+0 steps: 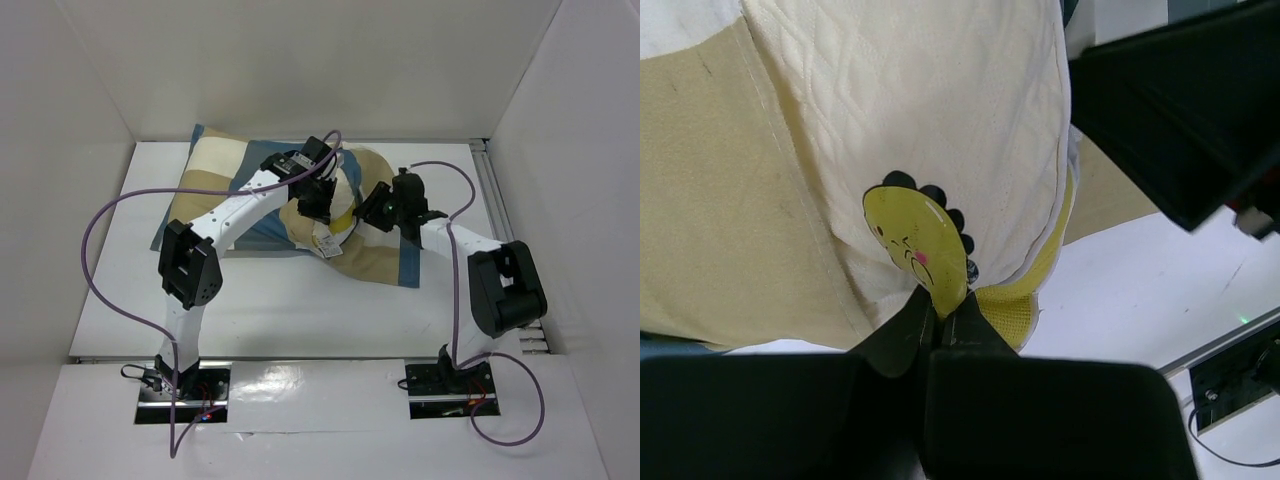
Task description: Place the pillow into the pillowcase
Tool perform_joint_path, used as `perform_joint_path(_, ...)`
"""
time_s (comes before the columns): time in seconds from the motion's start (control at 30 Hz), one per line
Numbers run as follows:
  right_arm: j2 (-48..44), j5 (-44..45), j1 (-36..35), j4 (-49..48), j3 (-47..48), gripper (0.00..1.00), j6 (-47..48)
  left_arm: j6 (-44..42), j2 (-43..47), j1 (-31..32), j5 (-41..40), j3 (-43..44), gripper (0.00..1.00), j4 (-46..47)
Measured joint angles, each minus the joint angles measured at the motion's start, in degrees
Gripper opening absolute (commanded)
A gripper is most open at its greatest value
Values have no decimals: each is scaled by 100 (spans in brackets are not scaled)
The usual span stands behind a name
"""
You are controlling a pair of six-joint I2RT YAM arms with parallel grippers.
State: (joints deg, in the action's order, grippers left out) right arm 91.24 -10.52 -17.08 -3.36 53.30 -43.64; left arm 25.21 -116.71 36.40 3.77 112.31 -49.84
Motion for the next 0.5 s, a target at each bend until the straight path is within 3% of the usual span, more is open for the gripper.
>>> perform_joint_path(0.4, 732, 708, -199, -48, 588, 44, -22, -2, 0, -28, 103, 0, 0, 39)
perform_joint_path(0.43, 765, 769, -236, -46, 623, 41, -22, -2, 0, -31, 103, 0, 0, 46)
perform_joint_path(0.5, 835, 885, -306, -33, 697, 27, 7, -2, 0, -39, 101, 0, 0, 48)
